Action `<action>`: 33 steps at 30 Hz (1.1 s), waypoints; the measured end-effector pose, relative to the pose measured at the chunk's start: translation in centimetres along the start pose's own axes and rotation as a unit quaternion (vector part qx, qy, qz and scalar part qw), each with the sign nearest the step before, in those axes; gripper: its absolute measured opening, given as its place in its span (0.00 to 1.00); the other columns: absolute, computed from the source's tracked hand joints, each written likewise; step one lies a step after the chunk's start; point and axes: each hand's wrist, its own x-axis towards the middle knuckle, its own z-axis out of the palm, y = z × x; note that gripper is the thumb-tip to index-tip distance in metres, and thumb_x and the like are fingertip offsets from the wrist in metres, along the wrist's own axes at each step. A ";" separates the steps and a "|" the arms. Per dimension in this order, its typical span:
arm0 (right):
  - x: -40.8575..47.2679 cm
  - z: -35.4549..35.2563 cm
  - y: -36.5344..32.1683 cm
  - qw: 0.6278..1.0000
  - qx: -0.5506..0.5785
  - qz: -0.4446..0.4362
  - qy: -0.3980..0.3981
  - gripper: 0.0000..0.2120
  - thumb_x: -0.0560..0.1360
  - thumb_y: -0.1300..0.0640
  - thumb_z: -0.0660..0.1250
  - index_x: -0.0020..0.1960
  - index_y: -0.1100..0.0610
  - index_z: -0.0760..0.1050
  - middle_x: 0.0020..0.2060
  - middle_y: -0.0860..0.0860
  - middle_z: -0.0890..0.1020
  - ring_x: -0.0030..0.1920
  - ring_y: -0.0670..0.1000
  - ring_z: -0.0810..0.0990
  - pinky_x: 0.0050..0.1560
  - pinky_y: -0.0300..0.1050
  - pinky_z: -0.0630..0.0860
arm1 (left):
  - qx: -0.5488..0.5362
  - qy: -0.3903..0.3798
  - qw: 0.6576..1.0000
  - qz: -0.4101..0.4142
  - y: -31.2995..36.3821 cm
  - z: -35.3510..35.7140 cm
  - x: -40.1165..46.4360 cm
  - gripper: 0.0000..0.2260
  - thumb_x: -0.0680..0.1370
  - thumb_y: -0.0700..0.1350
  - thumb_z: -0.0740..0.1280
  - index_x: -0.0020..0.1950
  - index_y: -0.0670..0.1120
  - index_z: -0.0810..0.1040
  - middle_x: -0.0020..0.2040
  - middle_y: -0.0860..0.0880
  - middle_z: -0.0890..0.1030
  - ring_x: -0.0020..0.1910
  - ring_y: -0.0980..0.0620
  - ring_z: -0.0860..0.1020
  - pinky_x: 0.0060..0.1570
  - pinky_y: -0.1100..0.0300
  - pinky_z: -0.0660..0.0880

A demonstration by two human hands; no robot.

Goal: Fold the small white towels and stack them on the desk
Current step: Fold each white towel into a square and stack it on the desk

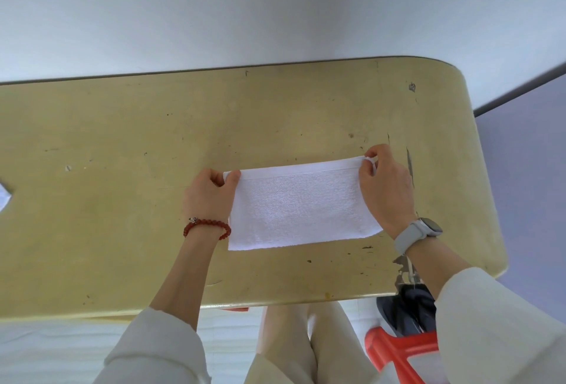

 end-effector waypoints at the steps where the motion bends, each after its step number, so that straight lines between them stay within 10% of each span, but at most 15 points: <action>1: 0.0 0.0 0.0 1.000 0.000 -0.001 0.003 0.06 0.78 0.62 0.55 0.51 0.60 0.70 0.26 0.50 0.69 0.27 0.51 0.66 0.27 0.45 0.63 | -0.003 -0.004 1.000 0.002 0.0 -0.1 0.0 0.14 0.74 0.51 0.66 0.34 0.47 0.67 0.29 0.52 0.70 0.28 0.53 0.68 0.28 0.61 0.62; 10: 0.5 0.4 0.1 1.000 -0.026 0.007 0.008 0.07 0.79 0.60 0.54 0.52 0.59 0.70 0.24 0.51 0.67 0.26 0.53 0.66 0.27 0.44 0.62 | -0.020 -0.014 0.999 0.033 -0.8 -0.4 -0.1 0.12 0.75 0.48 0.66 0.35 0.48 0.67 0.30 0.53 0.70 0.30 0.54 0.69 0.29 0.61 0.62; 16: 0.4 -0.4 -0.5 0.998 -0.040 0.036 0.019 0.09 0.78 0.56 0.56 0.52 0.59 0.72 0.35 0.55 0.76 0.33 0.55 0.73 0.32 0.44 0.66 | -0.008 0.062 0.998 0.023 -0.4 -0.5 -1.1 0.12 0.76 0.50 0.65 0.54 0.45 0.72 0.41 0.52 0.75 0.43 0.49 0.74 0.40 0.59 0.65; 20: -0.8 -0.6 0.0 0.966 -0.164 -0.127 0.155 0.13 0.76 0.56 0.56 0.55 0.59 0.74 0.47 0.59 0.77 0.44 0.59 0.76 0.41 0.50 0.71 | 0.077 0.184 0.946 0.255 -1.5 0.2 -2.8 0.14 0.76 0.44 0.60 0.57 0.40 0.75 0.53 0.40 0.77 0.52 0.43 0.73 0.48 0.54 0.69; 24: -2.5 1.4 0.5 0.930 -0.205 -0.302 0.041 0.19 0.78 0.54 0.52 0.64 0.58 0.71 0.64 0.60 0.72 0.66 0.61 0.68 0.68 0.61 0.60 | 0.235 0.086 0.889 0.383 -2.0 3.7 -5.1 0.21 0.80 0.52 0.50 0.65 0.41 0.70 0.65 0.40 0.73 0.67 0.40 0.65 0.62 0.45 0.66; 33: -2.1 2.5 1.4 0.936 -0.253 -0.230 -0.082 0.25 0.79 0.46 0.42 0.72 0.55 0.57 0.72 0.63 0.61 0.72 0.65 0.57 0.71 0.59 0.49 | 0.319 0.006 0.875 0.365 -3.5 5.1 -4.4 0.25 0.80 0.56 0.38 0.73 0.50 0.58 0.73 0.43 0.62 0.73 0.43 0.53 0.70 0.47 0.45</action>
